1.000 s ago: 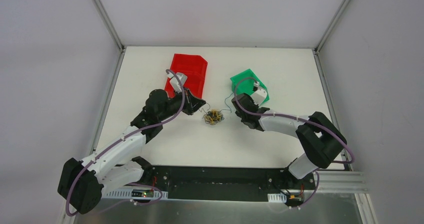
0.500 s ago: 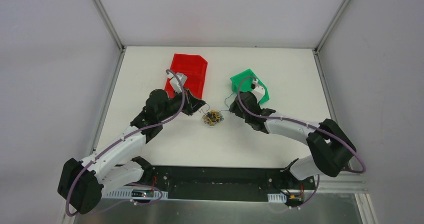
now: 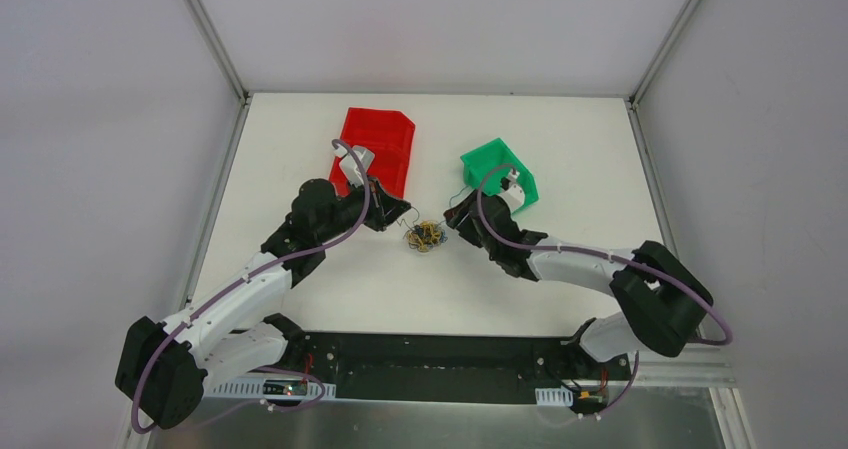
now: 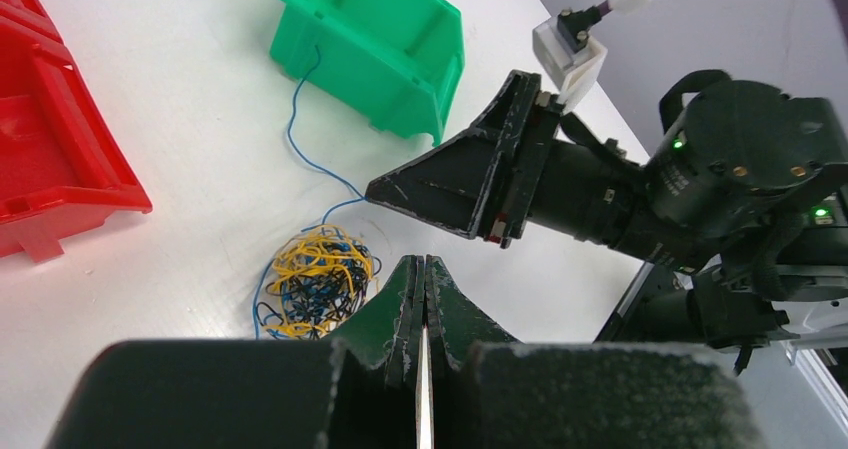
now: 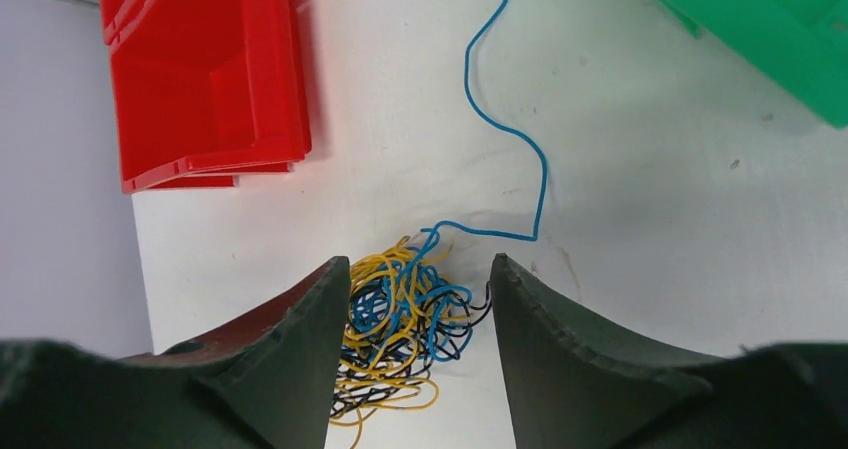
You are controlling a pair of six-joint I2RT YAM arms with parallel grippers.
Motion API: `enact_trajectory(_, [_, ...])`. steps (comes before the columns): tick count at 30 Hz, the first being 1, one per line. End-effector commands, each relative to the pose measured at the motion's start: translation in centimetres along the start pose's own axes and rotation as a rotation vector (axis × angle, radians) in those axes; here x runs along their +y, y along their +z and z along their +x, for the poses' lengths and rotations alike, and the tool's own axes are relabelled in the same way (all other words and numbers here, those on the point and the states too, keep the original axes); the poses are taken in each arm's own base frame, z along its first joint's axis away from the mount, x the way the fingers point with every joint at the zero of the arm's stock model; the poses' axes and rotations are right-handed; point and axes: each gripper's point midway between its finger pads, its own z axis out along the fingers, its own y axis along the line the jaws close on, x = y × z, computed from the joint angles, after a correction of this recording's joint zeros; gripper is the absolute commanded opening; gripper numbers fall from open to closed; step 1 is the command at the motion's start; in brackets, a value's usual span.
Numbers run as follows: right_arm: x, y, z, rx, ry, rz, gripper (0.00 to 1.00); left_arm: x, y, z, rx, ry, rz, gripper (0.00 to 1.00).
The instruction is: Untangle the cables
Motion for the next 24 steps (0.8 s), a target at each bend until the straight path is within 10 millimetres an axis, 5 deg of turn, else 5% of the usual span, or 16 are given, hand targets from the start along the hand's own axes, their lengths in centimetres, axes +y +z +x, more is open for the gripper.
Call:
enact_trajectory(1, [0.9, 1.0, 0.7, -0.008, 0.241, -0.019, 0.57, -0.2, 0.1, -0.9, -0.039, 0.035, 0.0, 0.0])
enact_trajectory(17, [0.2, 4.7, -0.2, -0.162, 0.269, 0.082, 0.52, 0.1, 0.1, -0.7, -0.034, 0.037, -0.007, 0.0])
enact_trajectory(20, [0.5, 5.0, -0.9, -0.191, 0.255, 0.087, 0.41, 0.1, 0.1, -0.6, -0.034, 0.038, -0.009, 0.0])
enact_trajectory(24, [0.3, 4.5, -1.8, -0.225, 0.237, 0.116, 0.0, 0.3, 0.1, -0.6, -0.035, 0.039, -0.016, 0.0])
